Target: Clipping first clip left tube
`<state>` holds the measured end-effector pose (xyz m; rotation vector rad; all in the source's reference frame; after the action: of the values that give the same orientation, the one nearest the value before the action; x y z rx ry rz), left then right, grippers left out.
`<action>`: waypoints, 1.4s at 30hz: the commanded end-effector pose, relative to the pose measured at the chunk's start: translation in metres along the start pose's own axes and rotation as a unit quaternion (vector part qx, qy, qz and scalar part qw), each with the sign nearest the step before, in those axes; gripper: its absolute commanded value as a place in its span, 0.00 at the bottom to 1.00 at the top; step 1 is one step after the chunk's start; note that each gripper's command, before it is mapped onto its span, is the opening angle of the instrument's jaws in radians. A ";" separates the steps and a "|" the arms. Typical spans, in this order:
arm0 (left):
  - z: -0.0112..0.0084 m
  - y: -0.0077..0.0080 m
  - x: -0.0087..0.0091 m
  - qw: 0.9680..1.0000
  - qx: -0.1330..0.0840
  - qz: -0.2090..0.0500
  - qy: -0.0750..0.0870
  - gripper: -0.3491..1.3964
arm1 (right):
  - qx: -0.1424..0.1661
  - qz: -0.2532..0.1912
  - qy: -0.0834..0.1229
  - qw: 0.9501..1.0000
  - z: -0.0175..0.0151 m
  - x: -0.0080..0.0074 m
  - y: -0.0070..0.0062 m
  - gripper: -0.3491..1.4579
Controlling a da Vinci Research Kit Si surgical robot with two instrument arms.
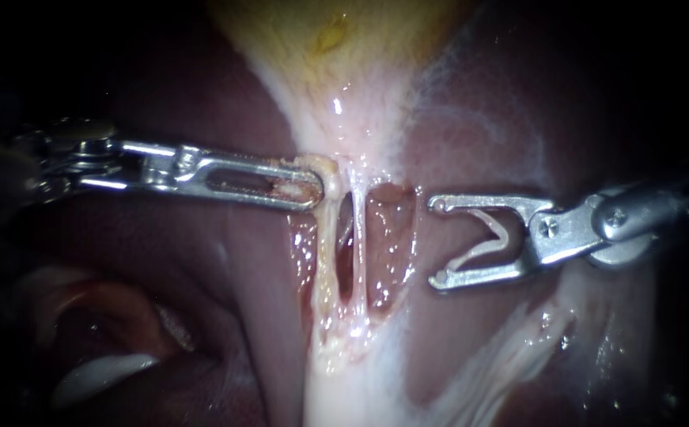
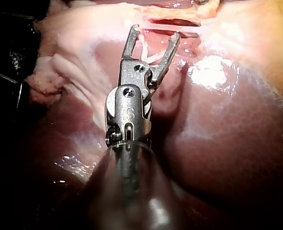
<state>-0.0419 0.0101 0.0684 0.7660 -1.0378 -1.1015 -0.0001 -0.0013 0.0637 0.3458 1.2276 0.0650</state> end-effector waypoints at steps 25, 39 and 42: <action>-0.0056 -0.0068 -0.0012 1.000 0.003 0.001 -0.003 0.00 | -0.003 0.008 0.001 1.000 0.0021 0.0003 -0.0002 0.47; -0.0056 -0.0066 -0.0011 1.000 0.003 0.002 -0.003 0.00 | 0.010 0.032 -0.008 0.999 0.0091 -0.0027 -0.0011 0.47; -0.0056 -0.0067 -0.0011 1.000 0.003 0.002 -0.003 0.00 | 0.013 0.035 -0.014 0.999 0.0105 -0.0037 -0.0010 0.47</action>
<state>-0.0390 0.0091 0.0602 0.7670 -1.0475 -1.0980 0.0086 -0.0056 0.0702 0.4144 1.1887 0.1083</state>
